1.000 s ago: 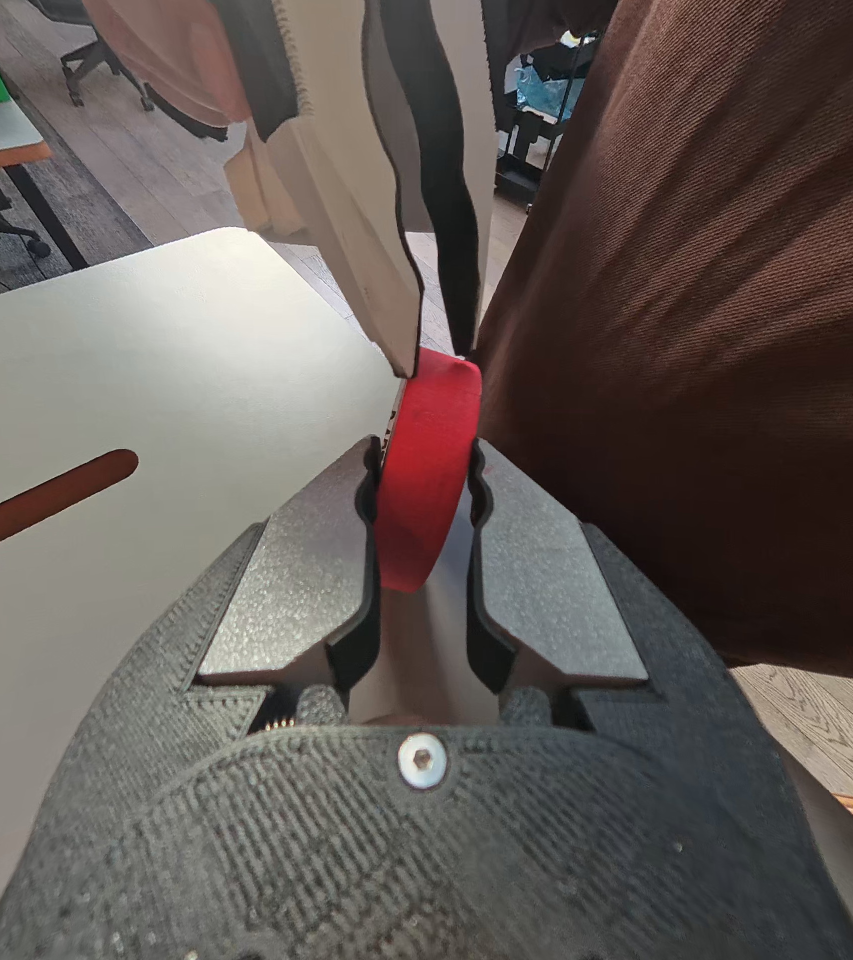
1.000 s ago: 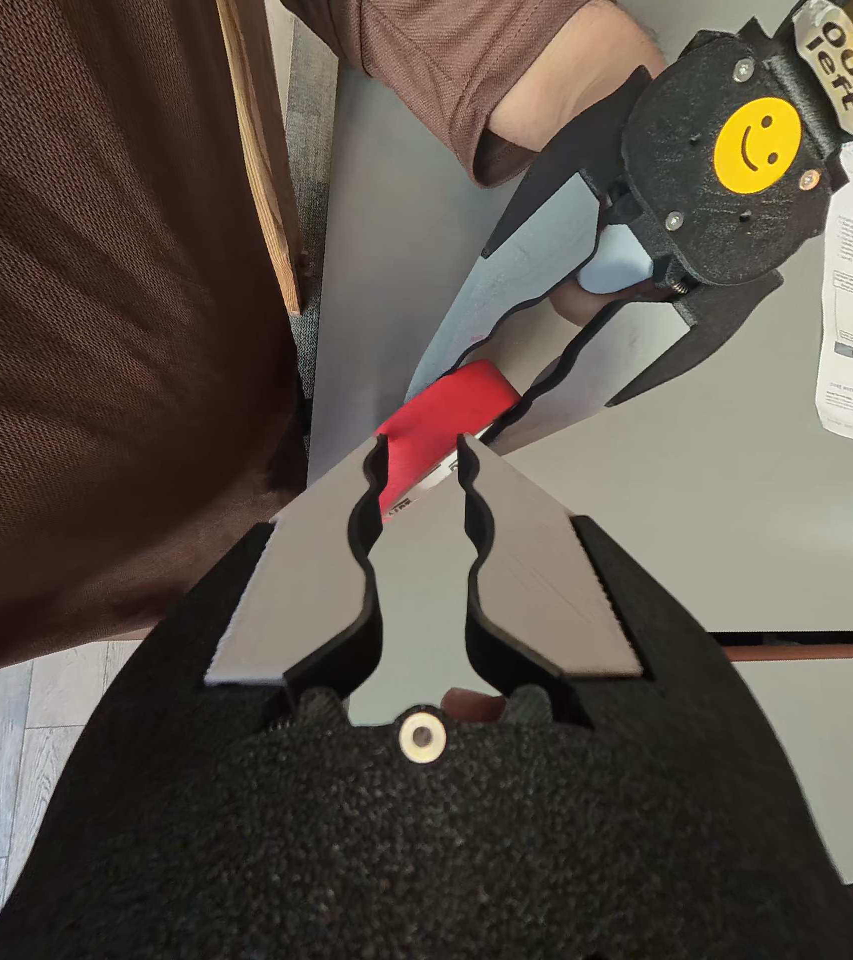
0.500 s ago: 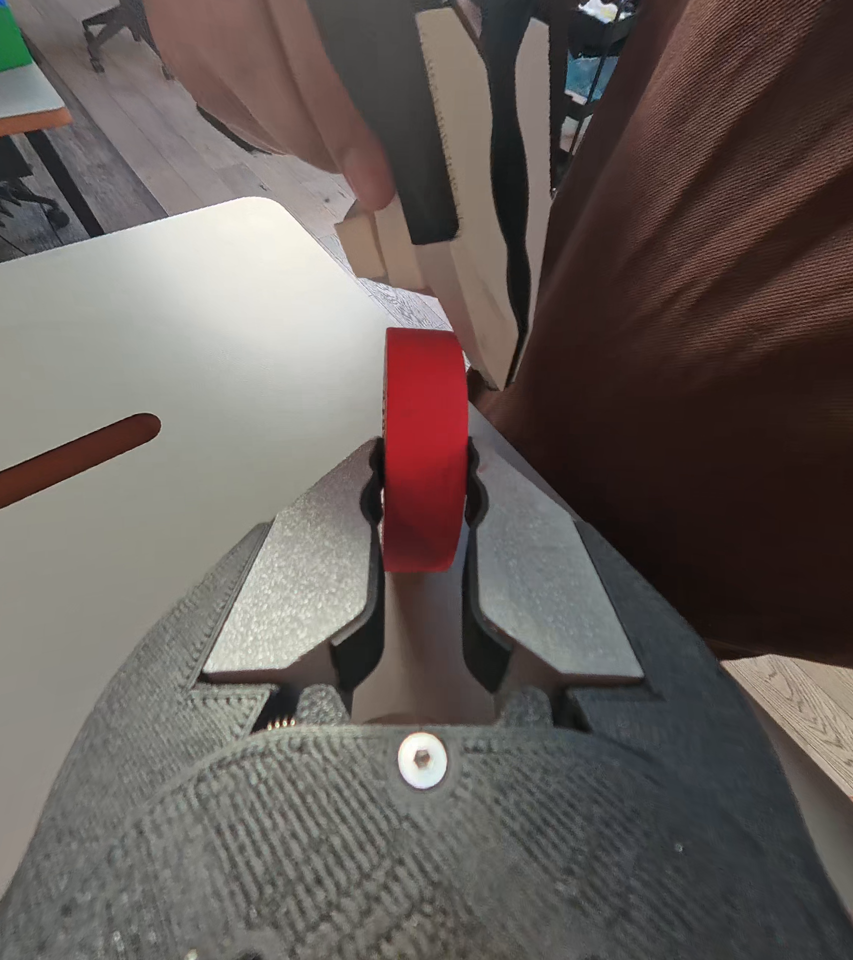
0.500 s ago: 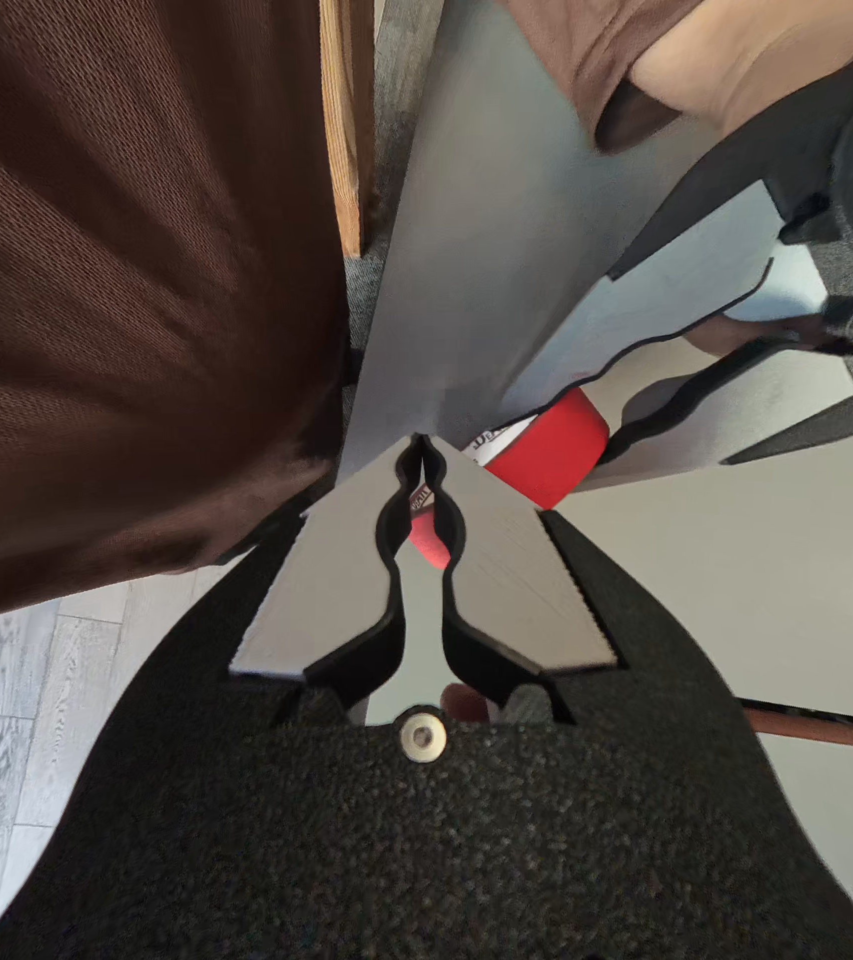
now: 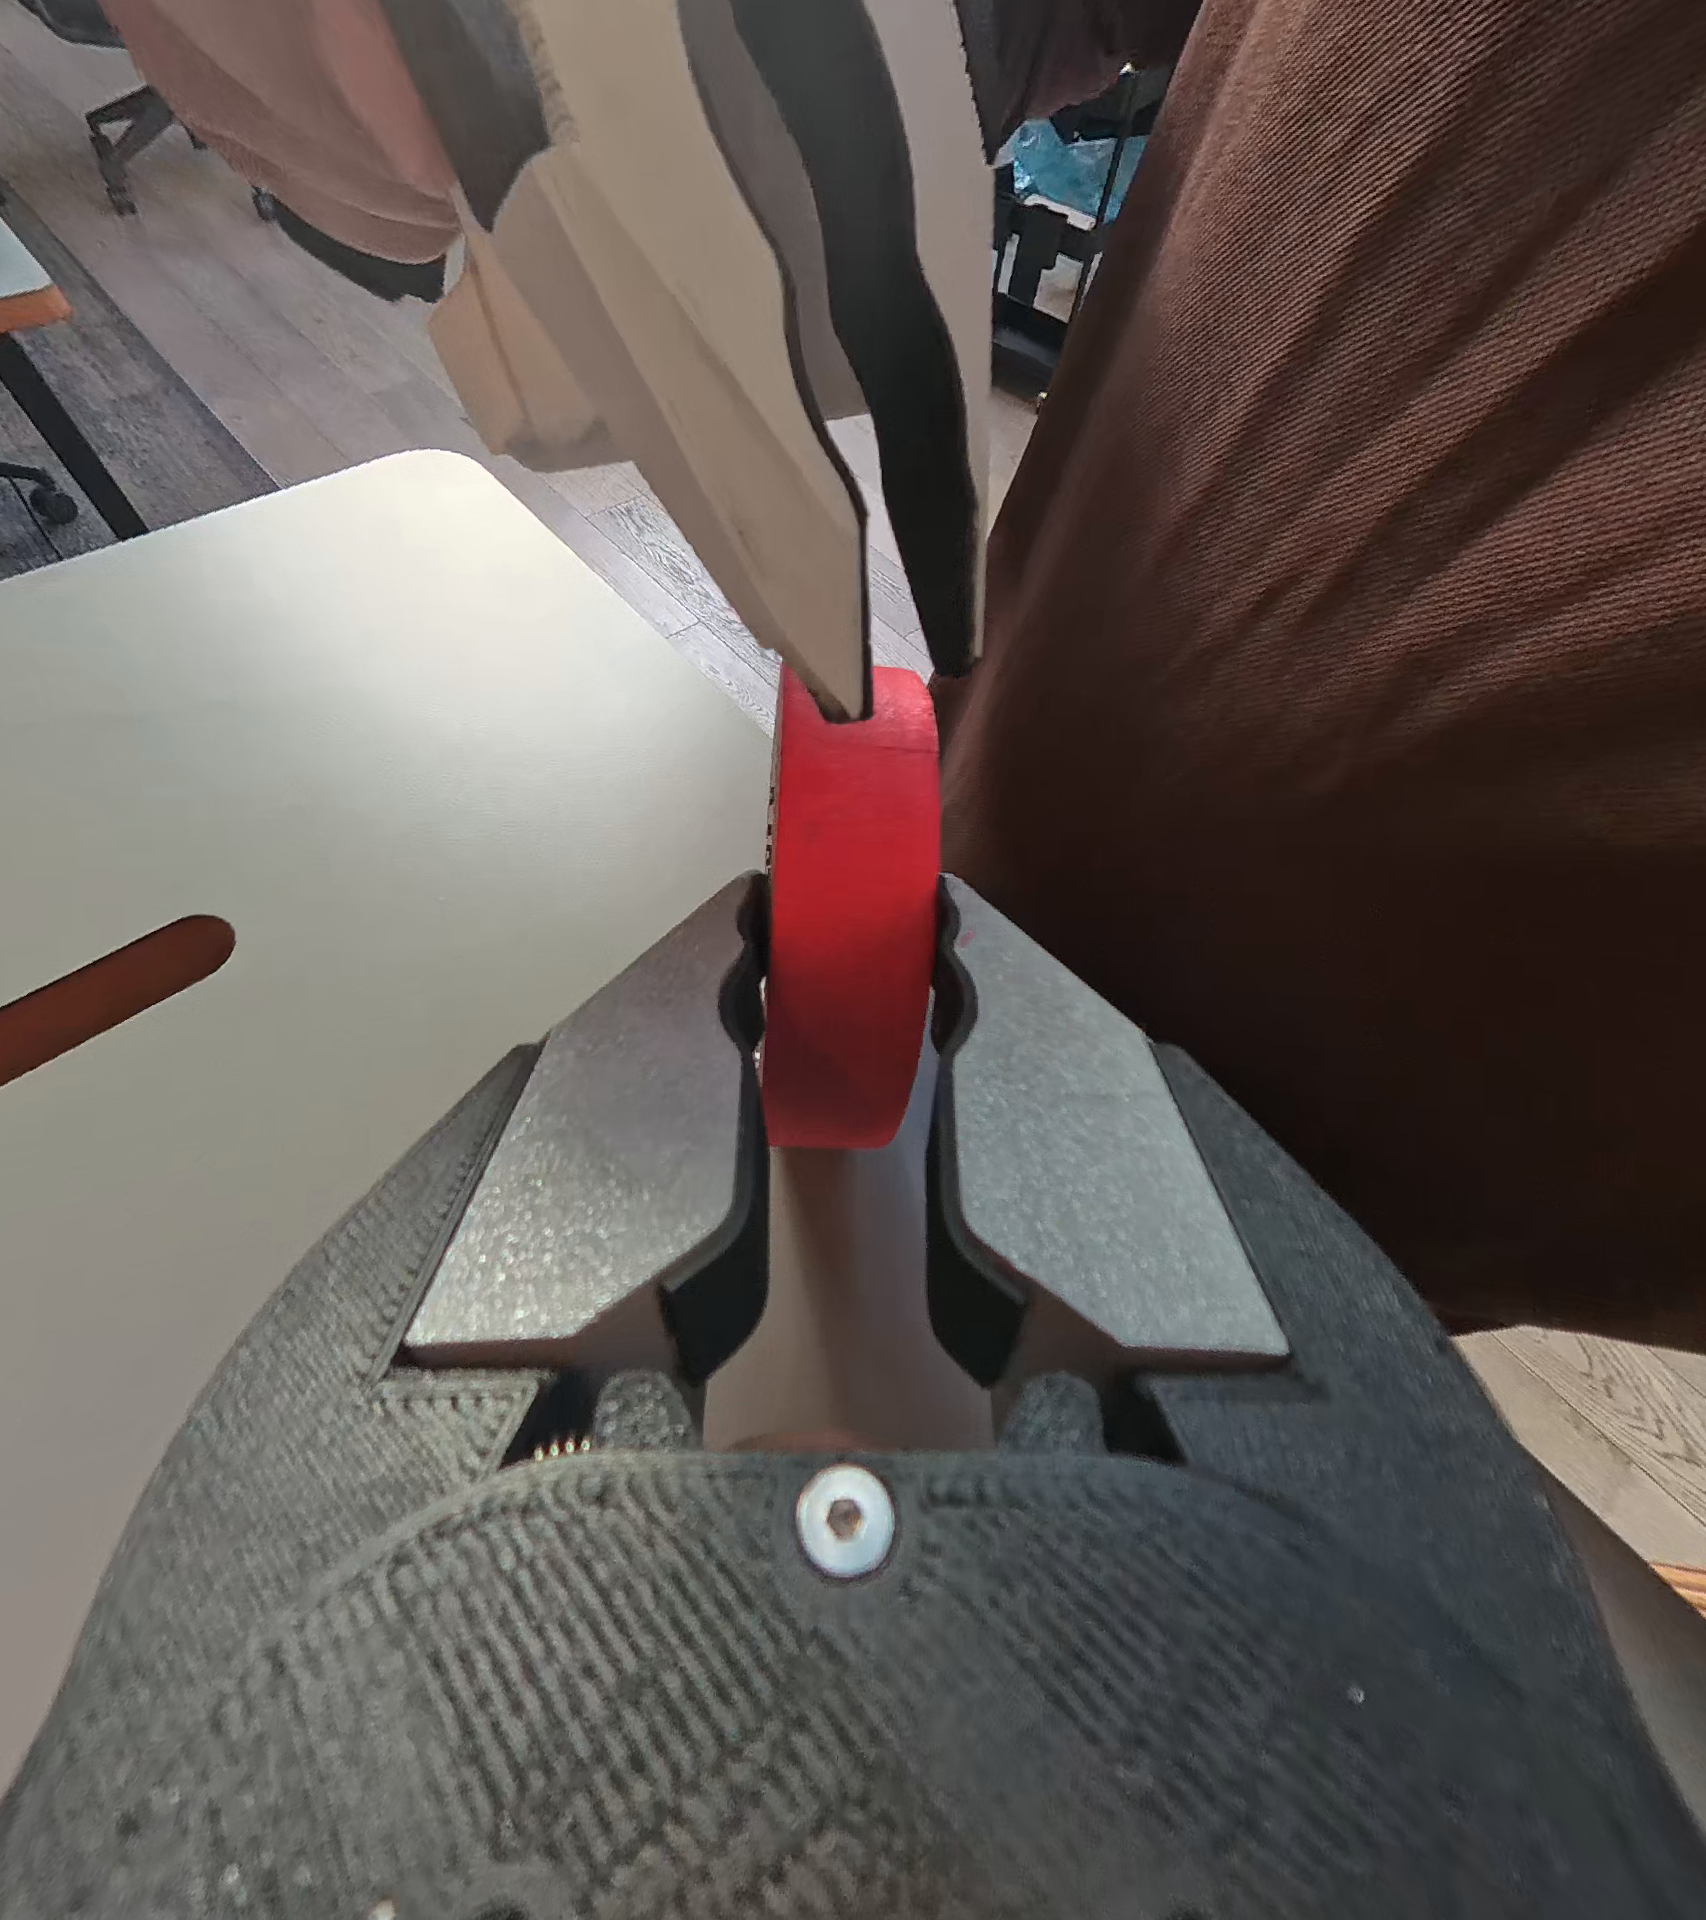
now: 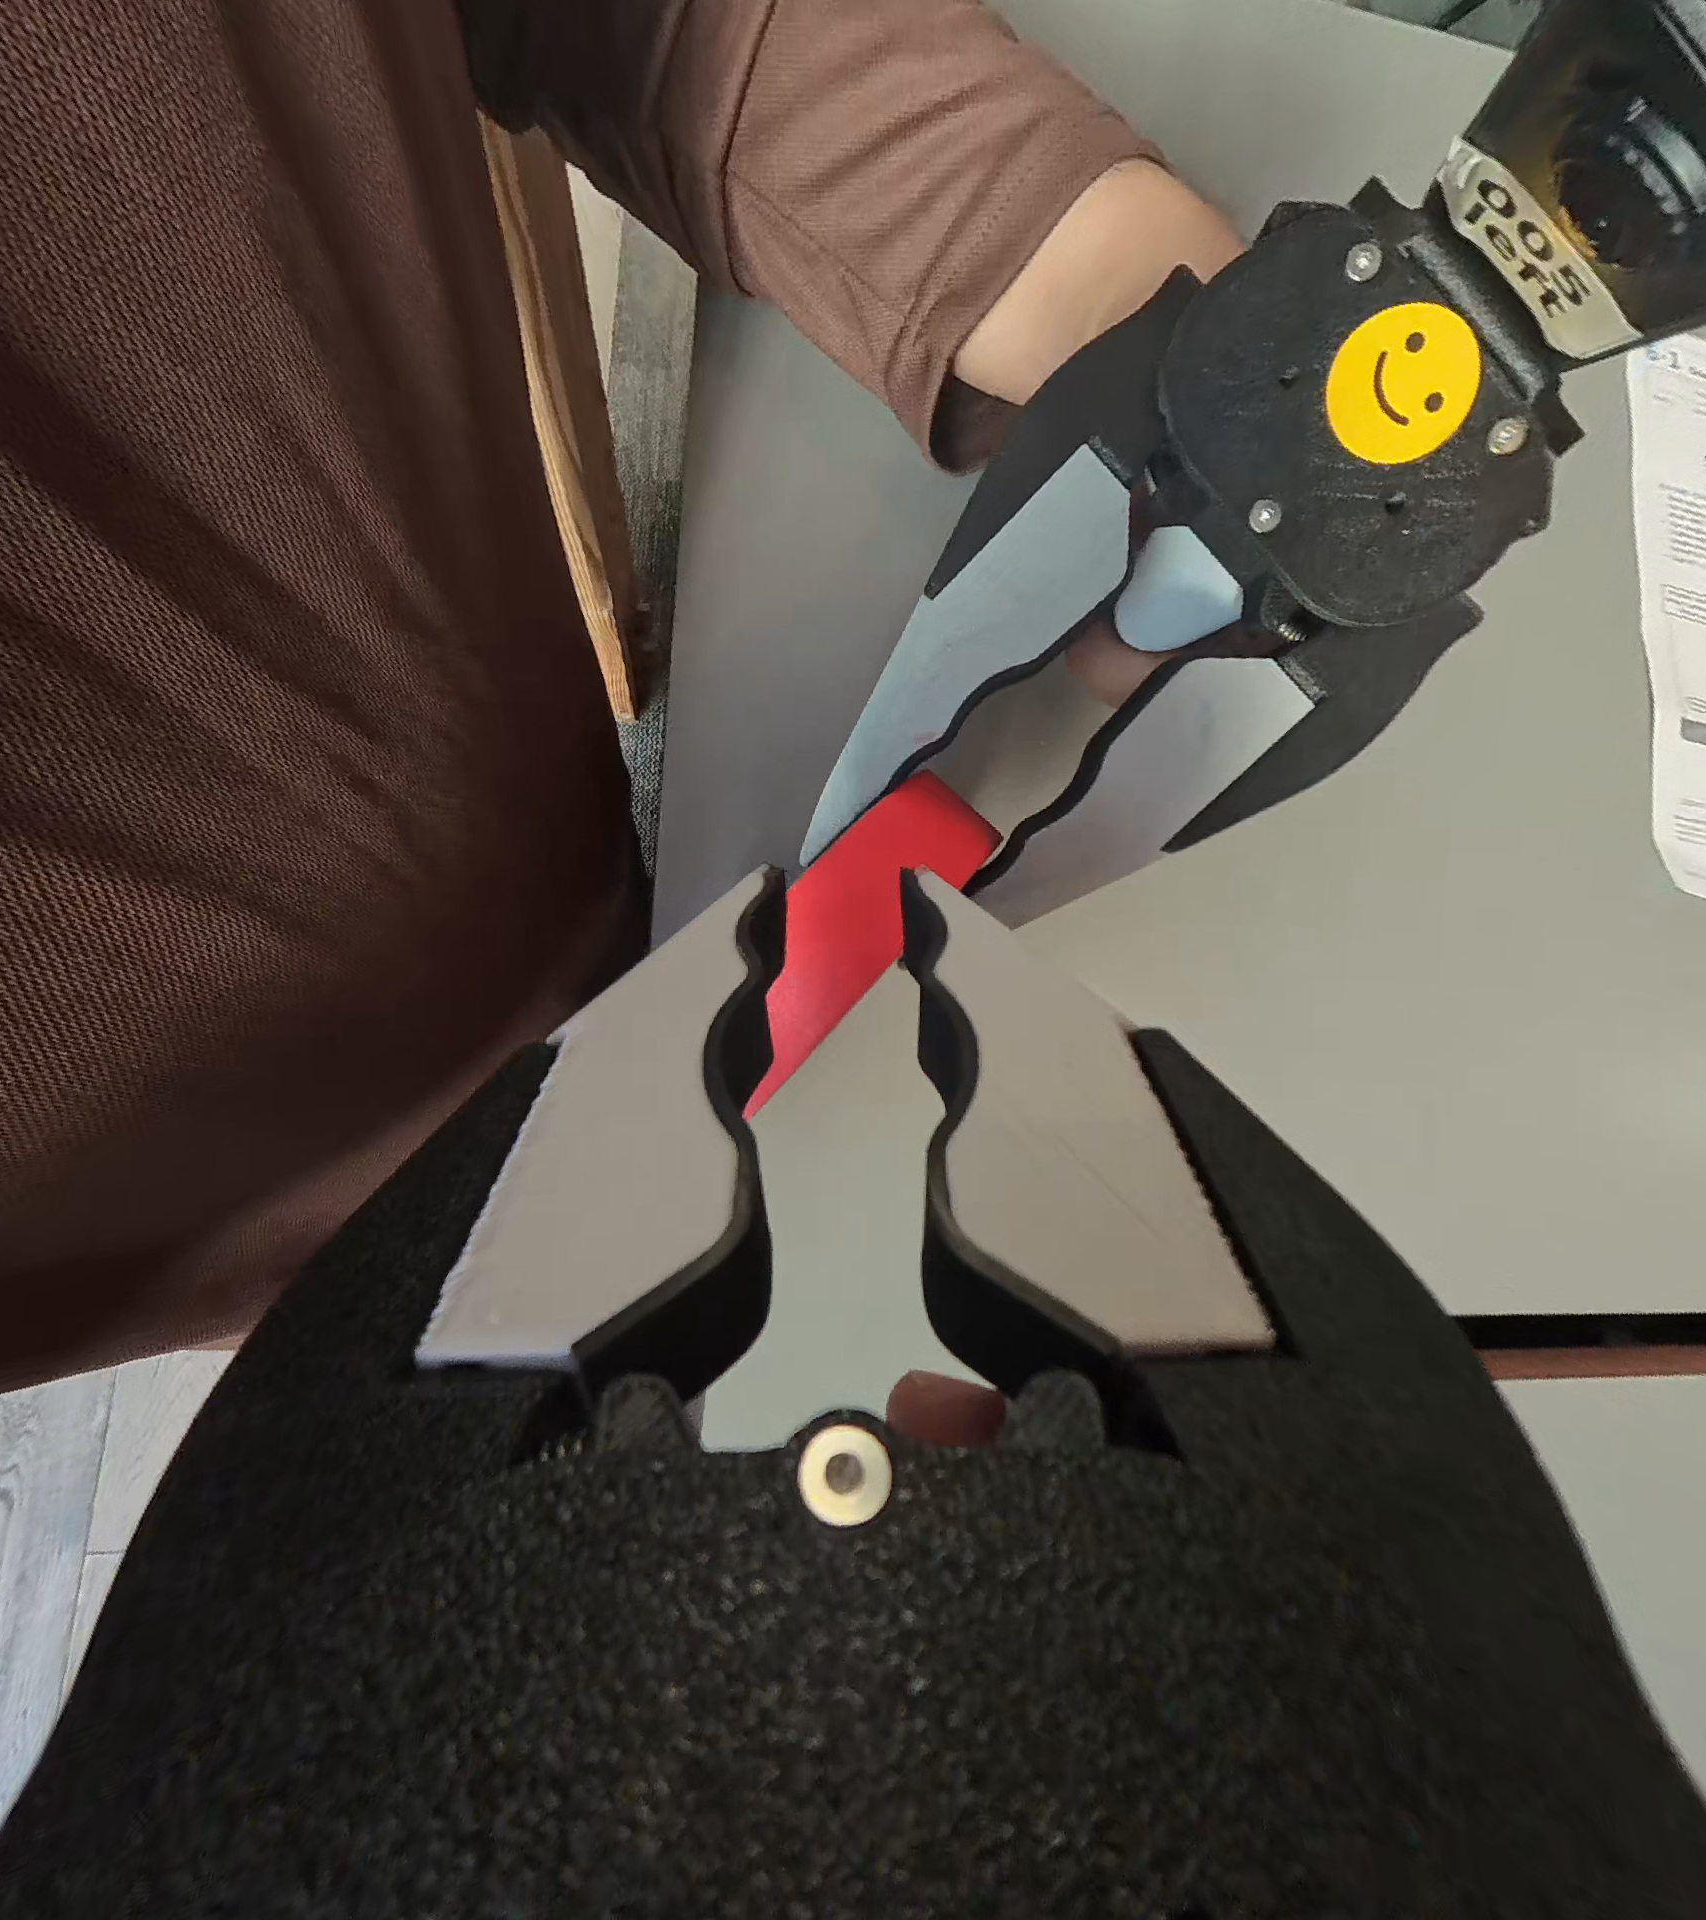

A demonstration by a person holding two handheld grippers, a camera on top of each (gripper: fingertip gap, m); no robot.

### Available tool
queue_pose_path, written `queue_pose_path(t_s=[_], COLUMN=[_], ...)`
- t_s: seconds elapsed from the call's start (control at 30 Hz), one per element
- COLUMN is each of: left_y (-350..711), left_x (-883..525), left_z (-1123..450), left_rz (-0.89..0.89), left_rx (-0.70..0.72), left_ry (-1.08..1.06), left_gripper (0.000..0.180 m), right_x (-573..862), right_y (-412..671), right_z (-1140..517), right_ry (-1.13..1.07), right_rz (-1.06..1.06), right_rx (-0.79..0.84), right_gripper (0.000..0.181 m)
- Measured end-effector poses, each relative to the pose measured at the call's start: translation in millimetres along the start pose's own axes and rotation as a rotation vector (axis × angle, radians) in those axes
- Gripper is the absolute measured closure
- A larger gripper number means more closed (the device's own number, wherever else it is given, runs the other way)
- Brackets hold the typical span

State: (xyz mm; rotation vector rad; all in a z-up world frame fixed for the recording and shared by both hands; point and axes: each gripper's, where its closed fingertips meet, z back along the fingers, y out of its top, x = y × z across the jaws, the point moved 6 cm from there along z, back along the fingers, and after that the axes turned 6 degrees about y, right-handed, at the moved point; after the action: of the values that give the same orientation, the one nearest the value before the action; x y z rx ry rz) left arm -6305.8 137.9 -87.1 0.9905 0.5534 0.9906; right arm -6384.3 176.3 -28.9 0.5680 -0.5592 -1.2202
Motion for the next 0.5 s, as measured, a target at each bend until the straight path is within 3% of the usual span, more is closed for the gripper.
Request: queue_pose_path(t_s=[0.5], left_y=[-1.3], left_x=[1.7], left_z=[-1.4], left_rz=[-0.013], left_rx=[0.026], left_ry=[-0.040], left_gripper=[0.151], right_x=[-5.0], right_y=[2.4], right_z=[-13.6], right_ry=[0.065], right_rz=[0.088], right_rx=[-0.094], right_gripper=[0.164])
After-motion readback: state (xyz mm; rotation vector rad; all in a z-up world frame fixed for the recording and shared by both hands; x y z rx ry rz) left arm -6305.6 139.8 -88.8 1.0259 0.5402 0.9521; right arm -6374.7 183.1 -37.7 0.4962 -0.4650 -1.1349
